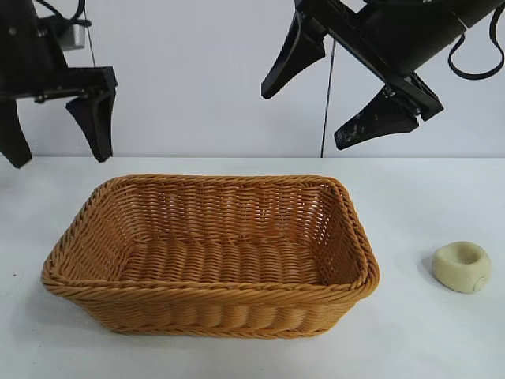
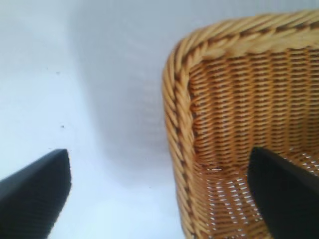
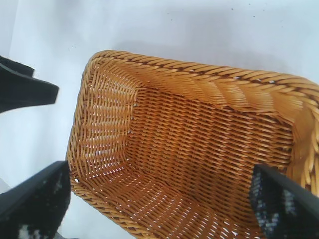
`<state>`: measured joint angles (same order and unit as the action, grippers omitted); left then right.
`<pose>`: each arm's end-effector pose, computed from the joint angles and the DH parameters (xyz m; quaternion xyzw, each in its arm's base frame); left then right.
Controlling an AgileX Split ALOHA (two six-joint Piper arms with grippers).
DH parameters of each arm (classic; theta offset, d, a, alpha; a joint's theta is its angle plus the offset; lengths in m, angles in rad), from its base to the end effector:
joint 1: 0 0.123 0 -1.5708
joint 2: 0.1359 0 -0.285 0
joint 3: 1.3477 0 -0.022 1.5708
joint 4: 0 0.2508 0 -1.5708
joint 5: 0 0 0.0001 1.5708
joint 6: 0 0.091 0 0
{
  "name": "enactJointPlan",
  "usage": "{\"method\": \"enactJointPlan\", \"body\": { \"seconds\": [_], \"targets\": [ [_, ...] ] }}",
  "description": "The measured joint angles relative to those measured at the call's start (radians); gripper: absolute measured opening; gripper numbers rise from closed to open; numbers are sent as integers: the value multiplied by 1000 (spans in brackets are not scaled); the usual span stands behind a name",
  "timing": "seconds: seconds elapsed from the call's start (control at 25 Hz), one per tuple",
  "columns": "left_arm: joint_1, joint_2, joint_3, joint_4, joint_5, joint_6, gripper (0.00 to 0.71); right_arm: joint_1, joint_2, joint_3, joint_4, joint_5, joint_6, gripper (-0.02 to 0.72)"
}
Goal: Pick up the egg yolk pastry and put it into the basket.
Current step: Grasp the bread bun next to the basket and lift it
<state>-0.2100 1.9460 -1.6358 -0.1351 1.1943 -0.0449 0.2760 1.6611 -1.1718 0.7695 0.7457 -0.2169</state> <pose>0.3916 -0.0951 0.2484 0.0622 0.9930 -0.0737 0.0677 0.3225 0.1361 0.2558 -0.0115 0.9316 0.3125 0.1854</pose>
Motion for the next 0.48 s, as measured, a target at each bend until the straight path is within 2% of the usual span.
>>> {"method": "enactJointPlan", "body": {
  "seconds": [0.32, 0.48],
  "targets": [
    [3, 0, -49, 146, 14, -16, 692, 0, 0, 0, 0, 0, 0, 696],
    [42, 0, -49, 169, 15, -16, 692, 0, 0, 0, 0, -2, 0, 696]
  ]
}}
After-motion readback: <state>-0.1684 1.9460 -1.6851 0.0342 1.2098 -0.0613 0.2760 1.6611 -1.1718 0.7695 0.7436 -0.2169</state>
